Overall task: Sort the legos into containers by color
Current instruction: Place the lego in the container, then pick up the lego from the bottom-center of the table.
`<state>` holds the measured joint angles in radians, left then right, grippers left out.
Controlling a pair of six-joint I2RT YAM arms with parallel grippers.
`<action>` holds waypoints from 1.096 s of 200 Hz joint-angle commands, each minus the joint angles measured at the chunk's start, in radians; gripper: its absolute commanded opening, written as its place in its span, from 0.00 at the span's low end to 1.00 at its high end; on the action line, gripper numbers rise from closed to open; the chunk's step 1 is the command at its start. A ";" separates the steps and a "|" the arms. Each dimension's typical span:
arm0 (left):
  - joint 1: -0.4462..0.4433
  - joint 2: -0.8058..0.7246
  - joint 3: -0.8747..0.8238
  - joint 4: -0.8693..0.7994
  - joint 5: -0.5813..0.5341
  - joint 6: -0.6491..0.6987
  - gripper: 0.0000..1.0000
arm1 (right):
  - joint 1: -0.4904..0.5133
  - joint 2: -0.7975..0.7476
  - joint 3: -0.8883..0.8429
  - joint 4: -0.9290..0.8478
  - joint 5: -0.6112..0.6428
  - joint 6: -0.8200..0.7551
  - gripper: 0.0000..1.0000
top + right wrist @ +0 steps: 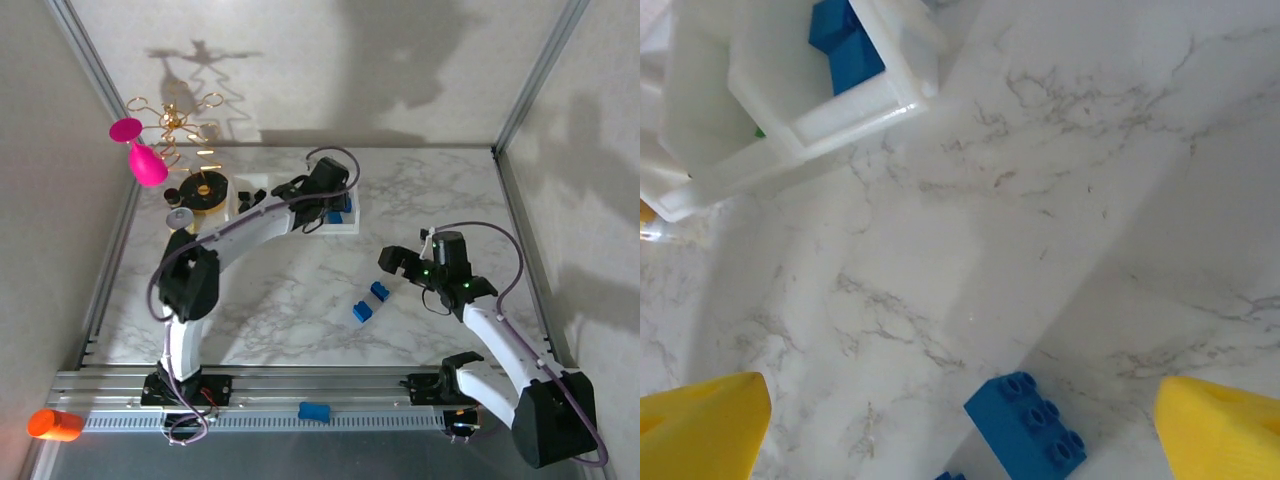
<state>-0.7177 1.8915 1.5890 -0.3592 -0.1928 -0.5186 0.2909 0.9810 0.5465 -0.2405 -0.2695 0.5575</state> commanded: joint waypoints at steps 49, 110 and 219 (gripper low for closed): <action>-0.076 -0.254 -0.346 0.119 0.043 -0.084 0.58 | 0.087 0.046 0.023 -0.136 0.098 -0.010 0.99; -0.106 -0.305 -0.443 0.144 0.027 -0.151 0.58 | 0.215 0.169 0.039 -0.141 0.245 0.007 0.87; -0.108 -0.309 -0.416 0.114 -0.018 -0.155 0.58 | 0.317 0.391 0.118 -0.103 0.343 -0.079 0.63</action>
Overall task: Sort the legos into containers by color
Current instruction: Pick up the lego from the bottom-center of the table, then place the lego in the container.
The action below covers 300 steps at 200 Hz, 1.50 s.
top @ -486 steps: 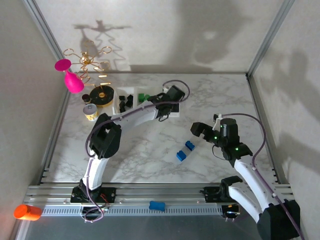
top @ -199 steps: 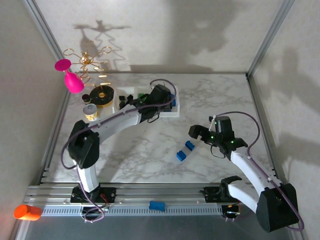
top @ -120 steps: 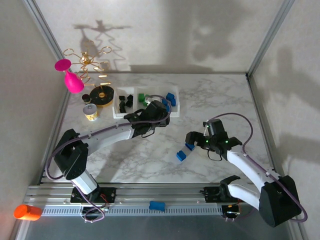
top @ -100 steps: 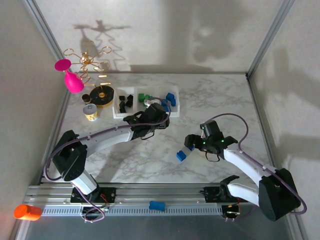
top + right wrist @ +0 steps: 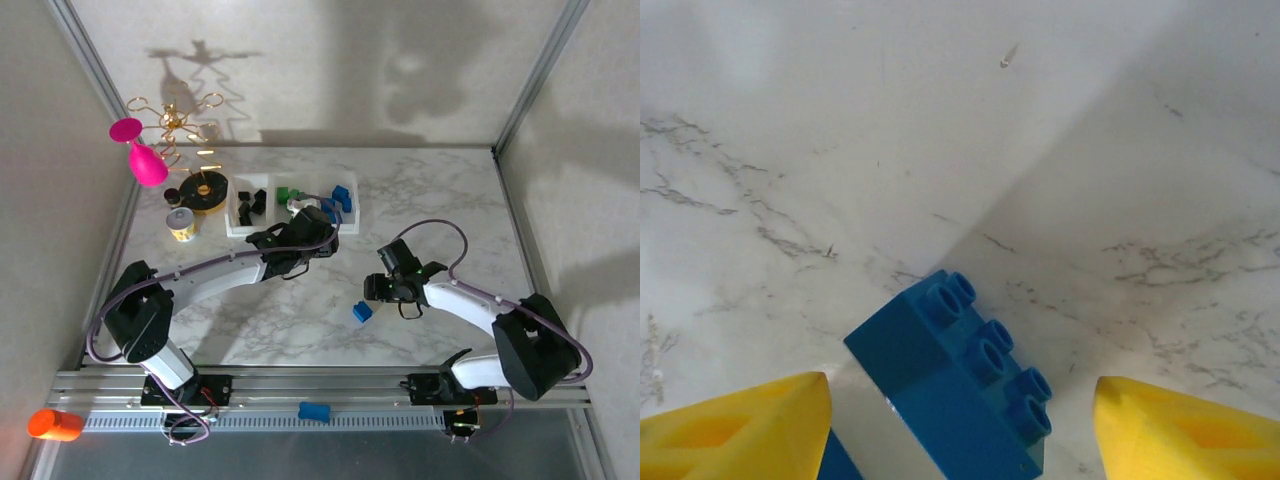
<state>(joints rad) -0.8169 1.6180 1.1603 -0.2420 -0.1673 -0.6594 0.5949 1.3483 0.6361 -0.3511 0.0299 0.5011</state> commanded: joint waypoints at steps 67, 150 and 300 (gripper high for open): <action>-0.009 -0.036 0.019 -0.008 -0.056 -0.014 0.58 | 0.016 0.067 0.043 0.021 0.047 -0.040 0.43; -0.008 -0.042 0.043 -0.016 -0.063 -0.010 0.58 | 0.020 0.071 0.065 0.015 0.064 -0.049 0.16; 0.027 -0.343 -0.146 -0.040 -0.270 -0.016 0.66 | 0.021 0.425 0.642 0.130 0.157 -0.184 0.16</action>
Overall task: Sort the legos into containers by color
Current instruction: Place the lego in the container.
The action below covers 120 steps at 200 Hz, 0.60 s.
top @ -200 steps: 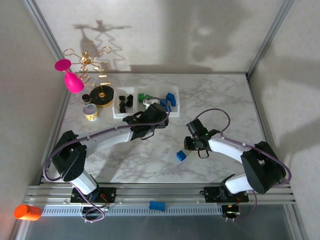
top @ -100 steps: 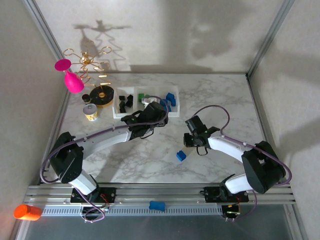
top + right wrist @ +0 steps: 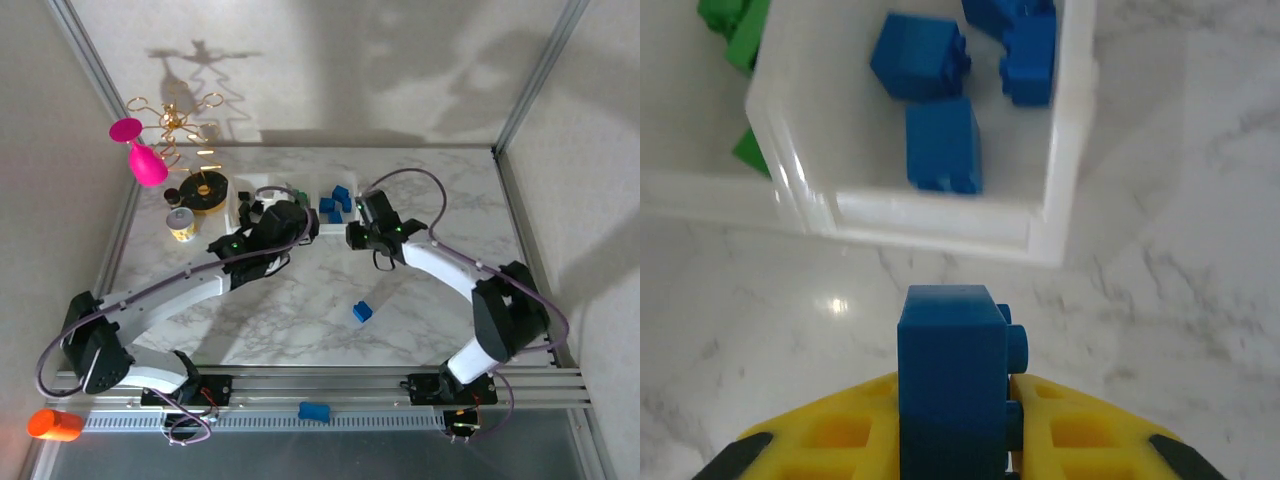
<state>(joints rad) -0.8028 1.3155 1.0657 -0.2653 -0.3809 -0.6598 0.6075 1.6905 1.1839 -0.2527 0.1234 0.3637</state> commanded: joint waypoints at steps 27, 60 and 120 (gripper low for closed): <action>0.016 -0.067 -0.103 -0.013 -0.068 -0.039 0.69 | 0.008 0.196 0.202 0.048 0.108 -0.072 0.16; 0.016 -0.080 -0.146 -0.005 -0.068 -0.065 0.73 | 0.006 0.325 0.334 0.038 0.171 -0.100 0.22; 0.016 -0.087 -0.154 0.000 -0.070 -0.063 0.78 | 0.002 0.371 0.454 0.009 0.142 -0.129 0.45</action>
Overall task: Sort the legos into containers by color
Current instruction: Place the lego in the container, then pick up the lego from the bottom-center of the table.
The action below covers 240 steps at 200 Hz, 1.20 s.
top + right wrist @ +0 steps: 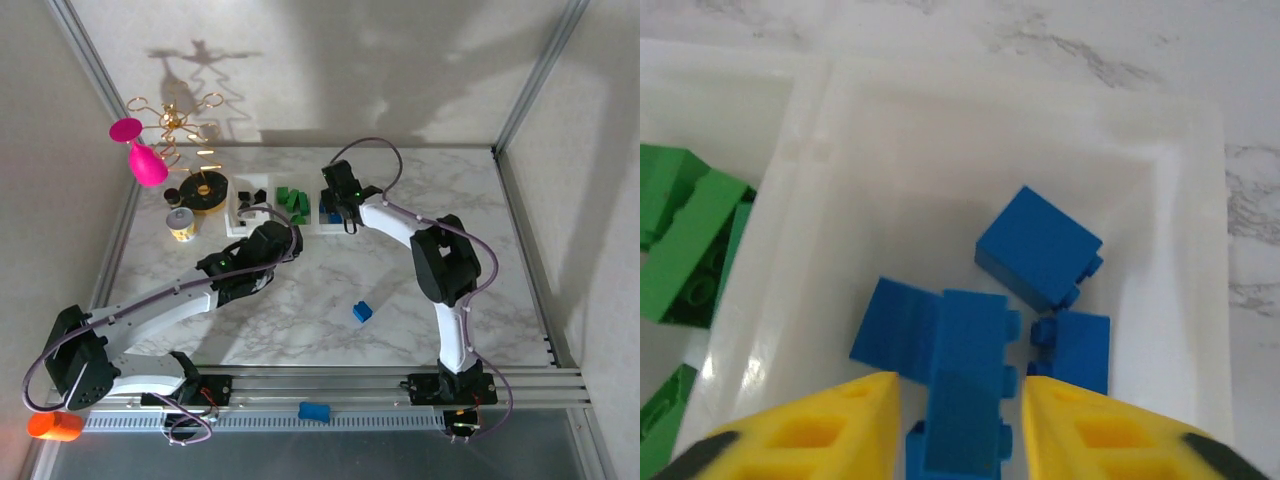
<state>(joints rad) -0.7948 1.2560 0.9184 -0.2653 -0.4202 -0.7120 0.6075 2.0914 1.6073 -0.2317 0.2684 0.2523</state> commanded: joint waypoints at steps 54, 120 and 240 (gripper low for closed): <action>-0.012 -0.053 -0.024 0.017 0.008 -0.012 0.80 | 0.009 -0.286 -0.211 0.005 -0.126 0.021 0.50; -0.047 -0.104 -0.117 0.066 0.084 -0.023 0.92 | 0.057 -0.600 -0.590 -0.081 -0.137 0.084 0.60; -0.053 -0.197 -0.260 0.073 0.060 -0.080 1.00 | 0.285 -0.788 -0.930 -0.179 -0.074 0.253 0.81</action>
<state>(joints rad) -0.8391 1.0779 0.6758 -0.1967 -0.3378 -0.7616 0.8555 1.3300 0.7311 -0.3817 0.1654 0.4572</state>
